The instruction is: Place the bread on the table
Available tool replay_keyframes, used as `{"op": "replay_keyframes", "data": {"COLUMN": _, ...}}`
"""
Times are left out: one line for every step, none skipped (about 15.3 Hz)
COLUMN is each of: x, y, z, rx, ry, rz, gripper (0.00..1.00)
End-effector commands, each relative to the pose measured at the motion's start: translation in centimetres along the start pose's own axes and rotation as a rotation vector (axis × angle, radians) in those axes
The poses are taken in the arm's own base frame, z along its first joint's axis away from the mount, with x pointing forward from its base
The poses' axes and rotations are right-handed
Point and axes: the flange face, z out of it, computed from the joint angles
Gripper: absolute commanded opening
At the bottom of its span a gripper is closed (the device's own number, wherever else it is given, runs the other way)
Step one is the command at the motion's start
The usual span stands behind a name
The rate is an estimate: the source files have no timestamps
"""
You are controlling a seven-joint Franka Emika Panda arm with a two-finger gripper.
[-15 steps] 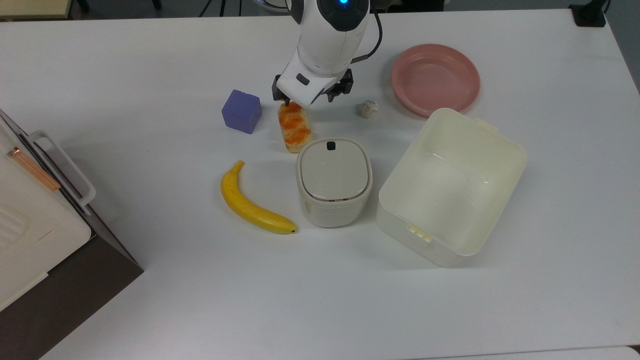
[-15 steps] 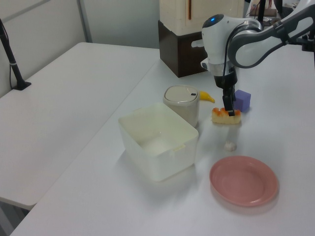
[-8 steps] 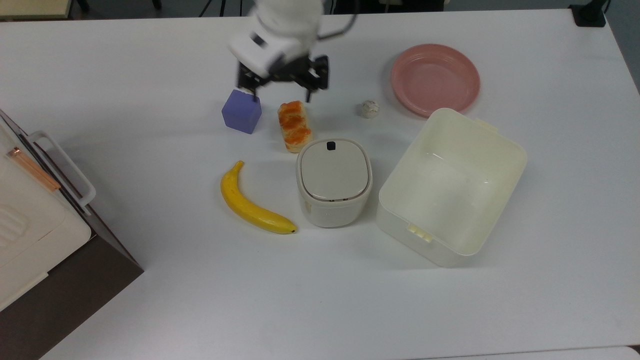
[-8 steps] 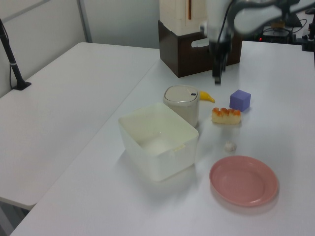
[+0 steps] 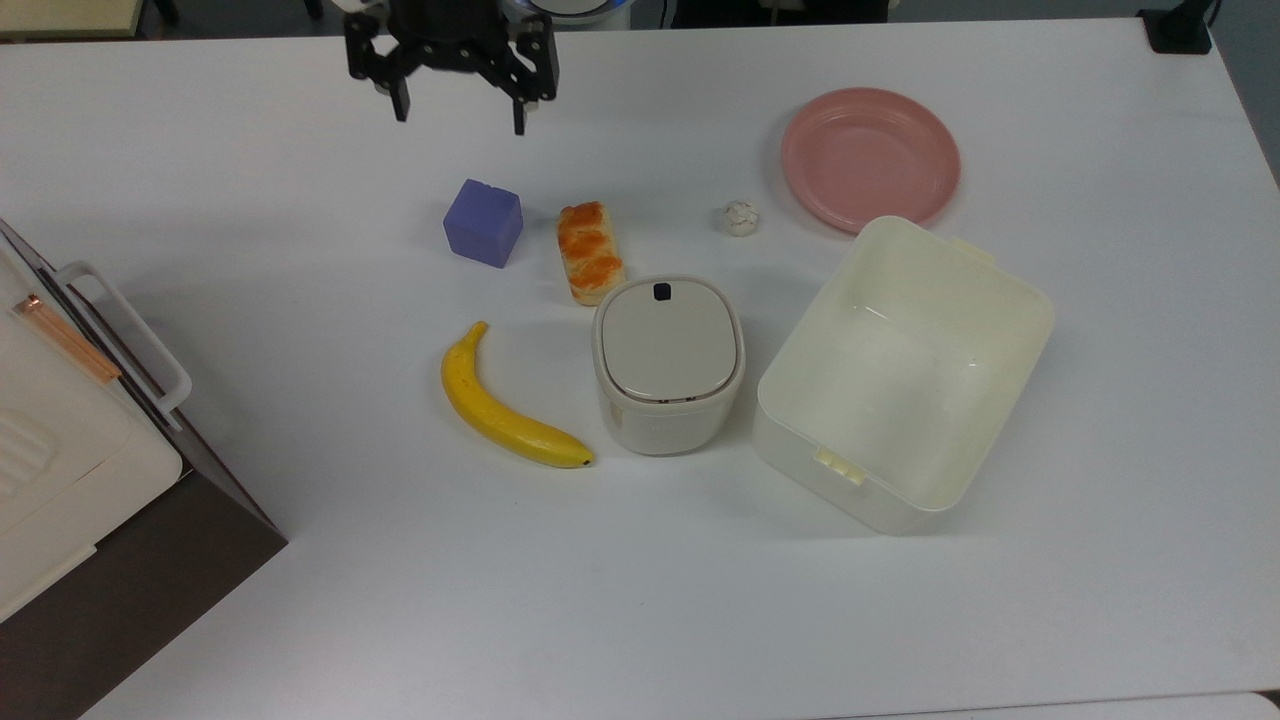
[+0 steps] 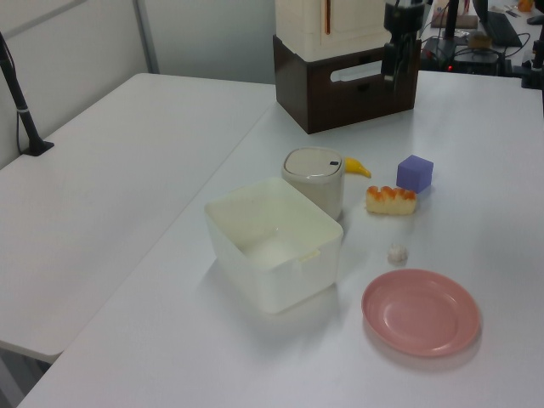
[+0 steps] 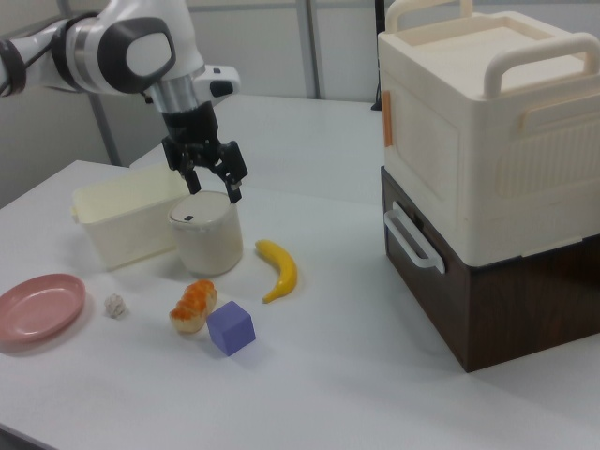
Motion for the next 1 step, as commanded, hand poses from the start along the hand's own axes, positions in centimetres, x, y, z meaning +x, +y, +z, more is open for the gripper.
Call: {"op": "replay_keyframes", "data": {"x": -0.05, "y": 0.74, "z": -1.42, "rx": 0.024, "ry": -0.008, "rz": 0.026, "gripper": 1.0}}
